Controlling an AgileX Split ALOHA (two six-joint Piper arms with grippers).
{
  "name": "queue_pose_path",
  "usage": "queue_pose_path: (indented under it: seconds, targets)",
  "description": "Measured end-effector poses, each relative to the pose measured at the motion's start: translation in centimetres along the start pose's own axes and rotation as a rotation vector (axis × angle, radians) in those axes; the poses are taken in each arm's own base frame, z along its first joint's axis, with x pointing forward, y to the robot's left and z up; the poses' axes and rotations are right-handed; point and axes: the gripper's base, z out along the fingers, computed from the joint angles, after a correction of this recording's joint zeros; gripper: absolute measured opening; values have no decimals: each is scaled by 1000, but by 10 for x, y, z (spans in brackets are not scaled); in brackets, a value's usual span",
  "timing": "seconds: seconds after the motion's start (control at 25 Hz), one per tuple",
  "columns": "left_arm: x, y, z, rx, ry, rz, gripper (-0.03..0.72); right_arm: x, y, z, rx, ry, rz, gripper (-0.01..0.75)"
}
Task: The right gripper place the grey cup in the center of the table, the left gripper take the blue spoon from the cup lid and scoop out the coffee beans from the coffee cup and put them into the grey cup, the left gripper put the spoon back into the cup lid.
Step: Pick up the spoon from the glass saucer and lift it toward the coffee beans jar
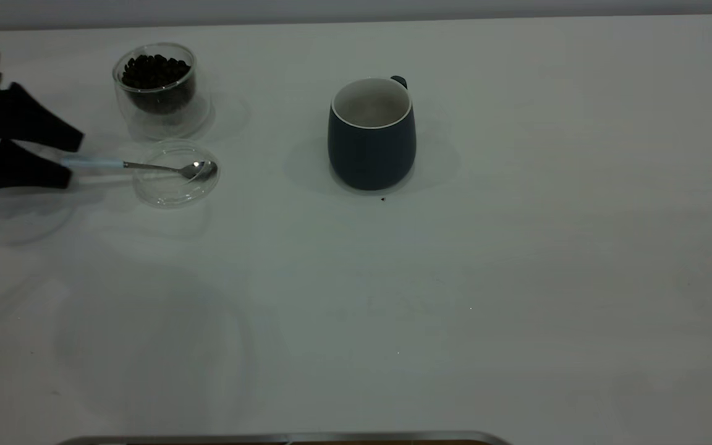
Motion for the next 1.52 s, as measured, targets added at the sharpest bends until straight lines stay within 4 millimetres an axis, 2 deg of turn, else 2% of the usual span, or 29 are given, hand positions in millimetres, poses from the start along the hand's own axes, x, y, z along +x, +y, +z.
queue_pose_path:
  seconds: [0.2,0.4,0.52,0.68,1.0,1.2,1.36,1.52]
  targets:
    - [-8,-3,17,5,21,22,684,0,0,0,0,0,0,590]
    - [-11,-4,26,33,3,7,670,0,0,0,0,0,0,590]
    - [-9,-1,31,41,8,-4,635,0,0,0,0,0,0,590]
    - [-9,-1,32,45,5,-11,546,0,0,0,0,0,0,590]
    - [-10,-1,32,52,-5,-15,300,0,0,0,0,0,0,590]
    - [-10,-2,32,52,-6,-15,172,0,0,0,0,0,0,590]
    - [-12,-4,31,57,-11,-13,121,0,0,0,0,0,0,590]
    - [-21,-10,23,35,-24,20,122,0,0,0,0,0,0,590]
